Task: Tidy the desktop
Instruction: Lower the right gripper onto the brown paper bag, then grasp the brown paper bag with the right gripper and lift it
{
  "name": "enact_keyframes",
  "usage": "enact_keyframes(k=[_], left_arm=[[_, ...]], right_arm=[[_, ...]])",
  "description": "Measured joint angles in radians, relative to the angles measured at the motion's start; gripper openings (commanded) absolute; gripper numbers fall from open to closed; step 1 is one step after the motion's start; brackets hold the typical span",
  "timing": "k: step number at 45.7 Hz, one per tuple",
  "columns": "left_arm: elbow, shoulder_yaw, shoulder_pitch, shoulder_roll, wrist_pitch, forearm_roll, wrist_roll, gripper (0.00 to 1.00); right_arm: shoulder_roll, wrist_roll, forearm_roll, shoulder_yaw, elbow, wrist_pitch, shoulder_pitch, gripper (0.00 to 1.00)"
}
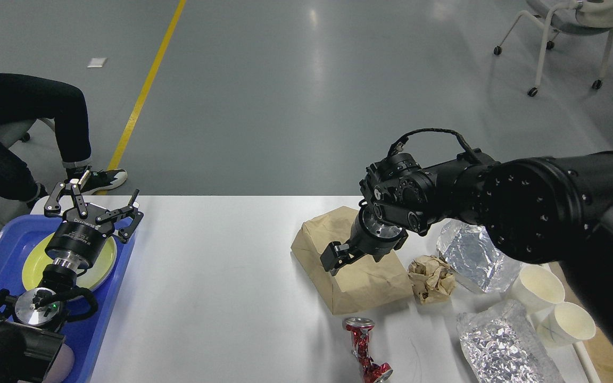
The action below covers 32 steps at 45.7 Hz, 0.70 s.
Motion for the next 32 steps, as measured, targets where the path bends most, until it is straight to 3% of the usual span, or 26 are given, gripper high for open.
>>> enact_keyframes(k=[8, 17, 21, 27, 32], left_arm=[[0.0, 0.0, 0.0, 0.0, 0.0, 0.0, 0.0, 0.96], [0.0, 0.0, 0.0, 0.0, 0.0, 0.0, 0.0, 0.97], [0.0, 0.0, 0.0, 0.0, 0.0, 0.0, 0.0, 0.96], [0.0, 0.0, 0.0, 0.0, 0.0, 0.0, 0.0, 0.97], [0.0, 0.0, 0.0, 0.0, 0.0, 0.0, 0.0, 0.97]], right_arm=[[-0.001, -0.001, -0.002, 0.039, -0.06, -0.038, -0.082, 1.0], [-0.002, 0.004, -0.003, 0.045, -0.065, -0.244, -0.148, 1.0], [-0.005, 0.009, -0.003, 0.049, -0.064, -0.276, -0.17, 0.96], [-0.008, 0.011, -0.003, 0.06, -0.061, -0.283, -0.189, 0.49], [-0.009, 0.011, -0.011, 0.061, -0.061, -0.285, -0.195, 0.28]])
